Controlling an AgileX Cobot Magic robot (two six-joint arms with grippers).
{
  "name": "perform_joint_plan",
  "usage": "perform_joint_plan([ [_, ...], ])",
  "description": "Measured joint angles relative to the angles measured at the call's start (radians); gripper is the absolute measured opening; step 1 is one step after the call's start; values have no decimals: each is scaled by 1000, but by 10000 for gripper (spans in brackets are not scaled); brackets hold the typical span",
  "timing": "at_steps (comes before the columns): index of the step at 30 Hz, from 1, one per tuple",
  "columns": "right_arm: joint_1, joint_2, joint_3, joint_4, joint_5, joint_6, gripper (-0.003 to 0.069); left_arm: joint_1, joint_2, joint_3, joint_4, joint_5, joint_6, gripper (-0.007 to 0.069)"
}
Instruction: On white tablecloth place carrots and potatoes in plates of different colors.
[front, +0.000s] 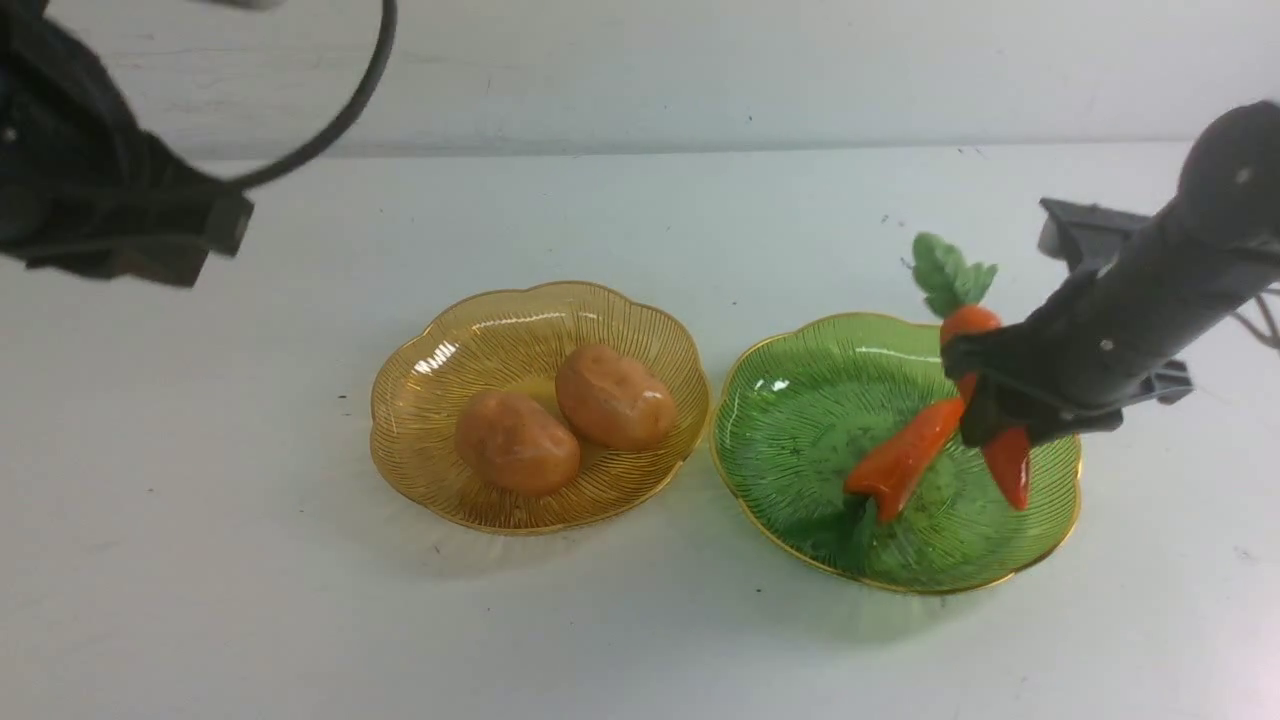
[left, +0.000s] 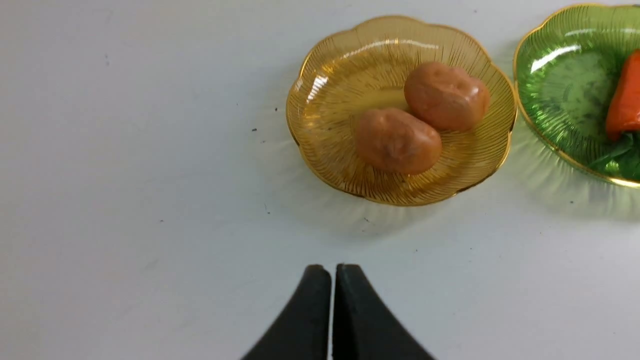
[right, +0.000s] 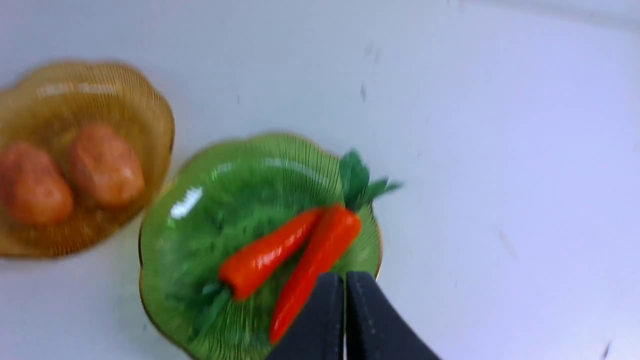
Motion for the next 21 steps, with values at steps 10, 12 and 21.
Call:
perform_joint_plan([
  [10, 0, -779, 642, 0, -624, 25, -15, 0, -107, 0, 0, 10, -5, -3],
  [12, 0, -818, 723, 0, -665, 25, -15, 0, -107, 0, 0, 14, -6, -3],
  [21, -1, -819, 745, -4, -723, 26, -15, 0, -490, 255, 24, -87, -10, -3],
])
